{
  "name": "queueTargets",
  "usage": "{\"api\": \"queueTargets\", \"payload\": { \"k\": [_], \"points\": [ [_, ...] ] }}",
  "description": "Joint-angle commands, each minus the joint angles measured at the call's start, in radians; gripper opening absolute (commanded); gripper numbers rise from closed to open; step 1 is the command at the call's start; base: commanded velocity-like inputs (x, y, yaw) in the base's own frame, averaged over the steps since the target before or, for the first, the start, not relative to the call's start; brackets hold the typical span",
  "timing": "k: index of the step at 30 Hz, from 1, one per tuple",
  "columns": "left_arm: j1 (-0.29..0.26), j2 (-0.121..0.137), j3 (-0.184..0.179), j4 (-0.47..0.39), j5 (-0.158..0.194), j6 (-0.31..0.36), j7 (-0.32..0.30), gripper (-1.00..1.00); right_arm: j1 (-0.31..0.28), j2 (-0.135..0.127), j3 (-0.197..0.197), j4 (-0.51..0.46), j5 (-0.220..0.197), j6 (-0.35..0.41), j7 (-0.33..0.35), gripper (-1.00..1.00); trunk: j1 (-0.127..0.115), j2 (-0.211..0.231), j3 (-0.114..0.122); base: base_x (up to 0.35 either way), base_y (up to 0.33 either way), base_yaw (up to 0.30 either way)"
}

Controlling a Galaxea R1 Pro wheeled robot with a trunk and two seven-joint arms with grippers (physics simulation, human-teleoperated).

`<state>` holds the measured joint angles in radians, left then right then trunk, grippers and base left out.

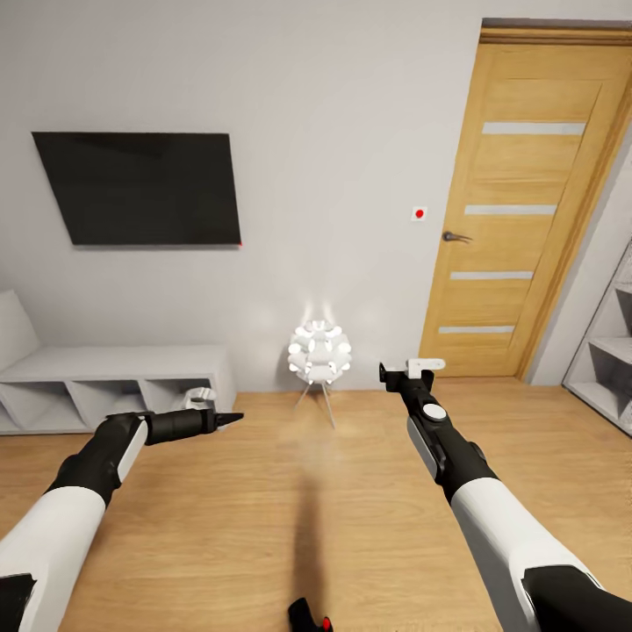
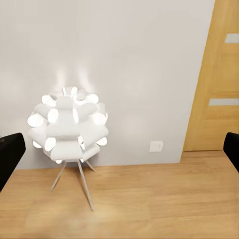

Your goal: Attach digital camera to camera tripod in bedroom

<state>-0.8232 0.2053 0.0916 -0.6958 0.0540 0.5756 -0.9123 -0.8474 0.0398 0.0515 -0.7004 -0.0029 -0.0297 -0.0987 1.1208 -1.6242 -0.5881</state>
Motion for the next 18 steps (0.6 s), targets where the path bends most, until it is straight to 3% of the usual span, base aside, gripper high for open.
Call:
{"api": "queueTargets", "payload": {
  "k": [1, 18],
  "points": [
    [-0.001, 0.000, 0.001, 0.000, 0.006, 0.009, -0.001, 1.00, -0.001, -0.001, 0.004, 0.001, 0.000, -0.003, -0.007, 1.00, 0.004, -0.008, -0.004, 0.000, 0.000, -0.040],
    [-0.001, -0.002, -0.002, 0.000, 0.006, 0.010, 0.008, 1.00, -0.001, -0.001, 0.005, 0.001, 0.003, -0.003, -0.010, 1.00, 0.069, -0.127, -0.057, 0.000, 0.000, -0.012]
  ]
}}
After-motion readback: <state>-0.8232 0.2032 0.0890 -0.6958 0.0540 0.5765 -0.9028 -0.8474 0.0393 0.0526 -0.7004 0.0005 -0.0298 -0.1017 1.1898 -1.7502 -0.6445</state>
